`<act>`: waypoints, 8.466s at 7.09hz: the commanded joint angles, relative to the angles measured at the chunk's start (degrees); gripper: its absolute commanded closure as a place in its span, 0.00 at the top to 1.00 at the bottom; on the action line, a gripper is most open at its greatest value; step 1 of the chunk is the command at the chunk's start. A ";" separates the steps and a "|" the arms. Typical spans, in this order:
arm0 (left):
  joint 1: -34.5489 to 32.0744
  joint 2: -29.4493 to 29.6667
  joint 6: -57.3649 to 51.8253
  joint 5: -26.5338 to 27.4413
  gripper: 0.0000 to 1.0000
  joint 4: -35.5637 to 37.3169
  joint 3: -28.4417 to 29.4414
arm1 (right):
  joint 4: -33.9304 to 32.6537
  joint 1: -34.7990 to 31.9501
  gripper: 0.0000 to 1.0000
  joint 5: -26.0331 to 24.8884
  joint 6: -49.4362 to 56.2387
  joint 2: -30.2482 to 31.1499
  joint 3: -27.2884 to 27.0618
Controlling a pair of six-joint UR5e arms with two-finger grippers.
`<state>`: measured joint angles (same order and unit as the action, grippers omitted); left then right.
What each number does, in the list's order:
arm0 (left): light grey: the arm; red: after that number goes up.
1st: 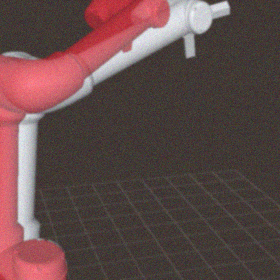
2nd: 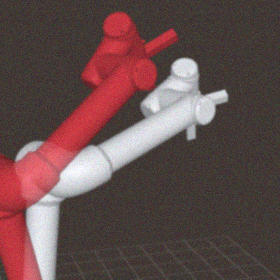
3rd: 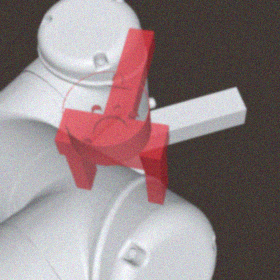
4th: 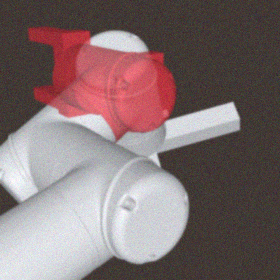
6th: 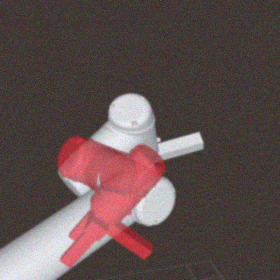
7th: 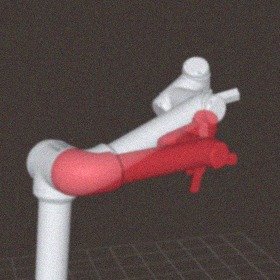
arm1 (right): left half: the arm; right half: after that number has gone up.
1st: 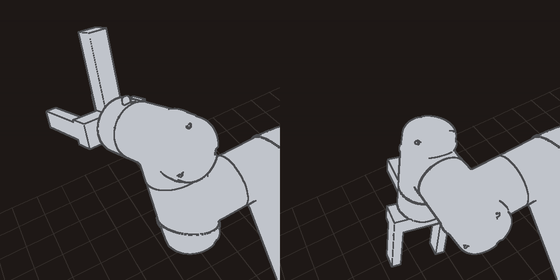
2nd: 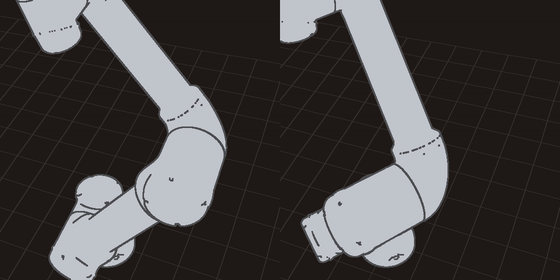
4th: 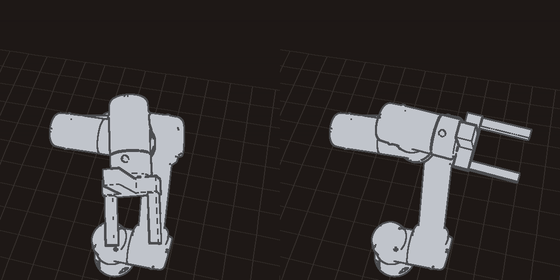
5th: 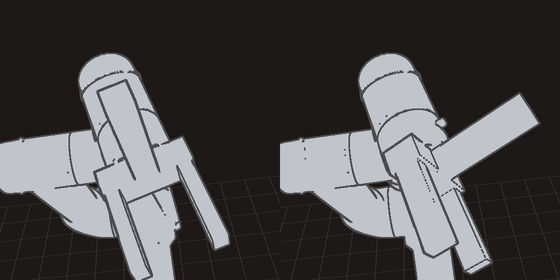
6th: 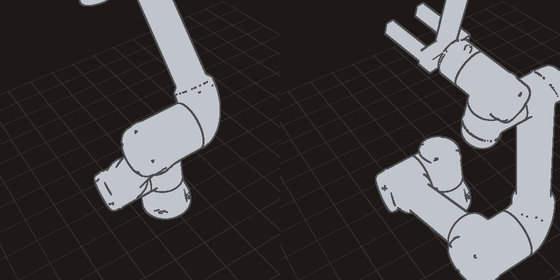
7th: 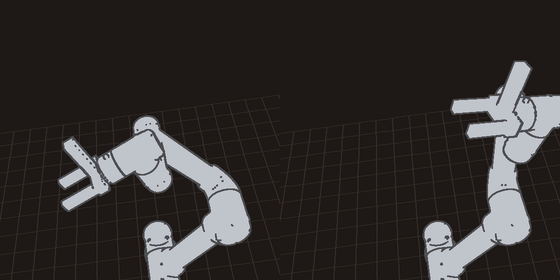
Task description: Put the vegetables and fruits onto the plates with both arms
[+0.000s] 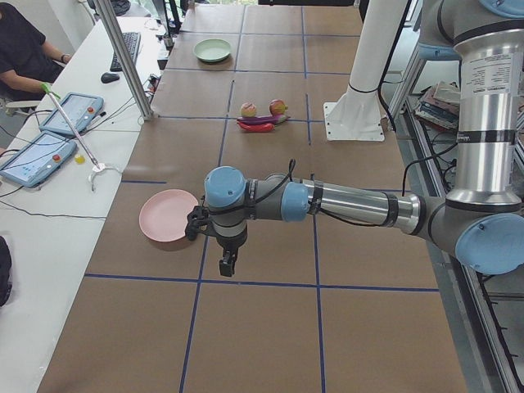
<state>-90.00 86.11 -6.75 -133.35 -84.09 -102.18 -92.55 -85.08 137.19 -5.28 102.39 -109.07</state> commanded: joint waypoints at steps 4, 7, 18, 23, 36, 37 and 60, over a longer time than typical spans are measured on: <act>0.88 -1.47 0.51 -0.33 1.00 0.15 -1.18 | 2.27 0.00 1.00 -0.26 -0.08 0.26 -0.09; 0.96 -1.47 0.51 -0.24 1.00 -0.55 -0.21 | 3.70 0.00 1.00 -0.44 0.27 0.61 1.14; 0.88 -1.56 0.07 -0.33 1.00 -0.64 -0.91 | 25.05 19.29 0.99 -0.96 -35.95 -6.91 -0.70; 0.96 -1.56 -0.02 -0.42 1.00 -0.72 -0.48 | 23.04 47.31 0.99 -22.78 -69.11 -21.06 -7.12; 1.05 -1.47 -0.02 -3.84 1.00 -0.64 -0.39 | -4.48 65.92 0.99 -43.41 -70.13 -52.91 13.71; 0.96 -1.56 -0.02 -3.84 1.00 -0.64 -0.65 | -4.39 66.18 0.98 -43.50 -70.13 -53.00 13.89; 64.55 31.54 84.00 29.84 1.00 -28.59 1.95 | 19.34 21.10 1.00 -23.26 -28.82 -44.83 42.90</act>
<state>-31.29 113.71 76.74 -111.02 -112.69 -103.01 -73.29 -63.83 109.28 -33.99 57.44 -64.39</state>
